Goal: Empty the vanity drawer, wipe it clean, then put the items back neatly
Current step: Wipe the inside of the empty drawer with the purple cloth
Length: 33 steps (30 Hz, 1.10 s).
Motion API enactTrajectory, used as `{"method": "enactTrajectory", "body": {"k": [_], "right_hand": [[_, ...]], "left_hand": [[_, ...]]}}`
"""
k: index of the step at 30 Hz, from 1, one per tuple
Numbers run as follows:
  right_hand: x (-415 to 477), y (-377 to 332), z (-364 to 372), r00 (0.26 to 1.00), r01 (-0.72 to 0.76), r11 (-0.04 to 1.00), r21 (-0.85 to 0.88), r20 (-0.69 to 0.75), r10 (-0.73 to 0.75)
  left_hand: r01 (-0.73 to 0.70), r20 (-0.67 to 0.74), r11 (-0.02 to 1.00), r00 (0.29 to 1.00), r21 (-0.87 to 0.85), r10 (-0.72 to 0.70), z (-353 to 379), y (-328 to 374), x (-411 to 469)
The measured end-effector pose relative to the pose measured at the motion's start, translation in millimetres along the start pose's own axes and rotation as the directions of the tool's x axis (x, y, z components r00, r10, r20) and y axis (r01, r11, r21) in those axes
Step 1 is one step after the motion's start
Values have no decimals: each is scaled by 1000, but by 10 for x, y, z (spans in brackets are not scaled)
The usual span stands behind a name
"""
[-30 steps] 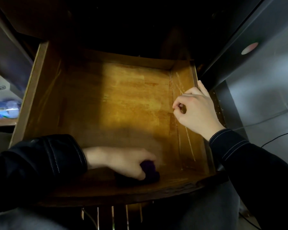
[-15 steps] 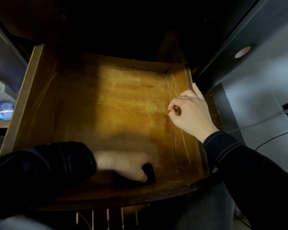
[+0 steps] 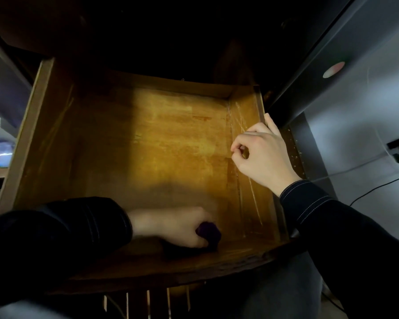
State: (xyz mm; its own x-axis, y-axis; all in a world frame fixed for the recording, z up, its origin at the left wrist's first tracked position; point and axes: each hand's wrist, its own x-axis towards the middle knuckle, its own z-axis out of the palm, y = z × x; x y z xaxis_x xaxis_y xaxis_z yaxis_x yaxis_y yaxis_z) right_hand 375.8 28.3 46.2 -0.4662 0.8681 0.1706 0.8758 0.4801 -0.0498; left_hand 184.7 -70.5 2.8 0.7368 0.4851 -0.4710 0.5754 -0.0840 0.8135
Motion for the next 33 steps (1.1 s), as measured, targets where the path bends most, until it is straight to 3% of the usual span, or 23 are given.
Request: {"method": "enactTrajectory", "body": {"k": [3, 7, 9, 11, 13, 17, 20, 23, 26, 31, 33], "right_hand": [[-1, -7, -9, 1000, -3, 1000, -11, 10, 4], [-1, 2, -7, 1000, 5, 1000, -28, 10, -5], [0, 5, -1, 1000, 3, 1000, -23, 7, -3], [1, 5, 4, 1000, 2, 1000, -14, 1, -2], [1, 6, 6, 1000, 1, 1000, -10, -3, -1], [5, 5, 5, 1000, 4, 1000, -13, -5, -4], [6, 10, 8, 1000, 7, 1000, -6, -13, -7], [3, 4, 11, 1000, 3, 1000, 6, -18, -3], [4, -2, 1, 1000, -5, 1000, 13, -16, 5], [4, 6, 6, 1000, -1, 1000, 10, -16, 1], [3, 8, 8, 1000, -1, 1000, 14, -16, 2]], "left_hand": [[-52, 1, 999, 999, -15, 52, -2, -2, 11], [-86, 50, 945, 993, -315, 107, -197, 79, -103], [-84, 3, 960, 996, -266, 88, -113, 87, -71], [-96, -73, 994, 993, -56, 91, 37, 64, 14], [-98, -80, 995, 992, 28, 100, 100, 54, 51], [-122, 28, 981, 991, -149, 128, -77, 70, -20], [-167, 6, 930, 984, -328, 179, -139, 119, -42], [-118, -66, 966, 992, -230, 106, -11, 76, 23], [-90, -39, 989, 995, -115, 87, 27, 58, 39], [-222, 25, 887, 967, -405, 254, -198, 155, -121], [-212, -2, 902, 974, -377, 228, -152, 155, -104]]}}
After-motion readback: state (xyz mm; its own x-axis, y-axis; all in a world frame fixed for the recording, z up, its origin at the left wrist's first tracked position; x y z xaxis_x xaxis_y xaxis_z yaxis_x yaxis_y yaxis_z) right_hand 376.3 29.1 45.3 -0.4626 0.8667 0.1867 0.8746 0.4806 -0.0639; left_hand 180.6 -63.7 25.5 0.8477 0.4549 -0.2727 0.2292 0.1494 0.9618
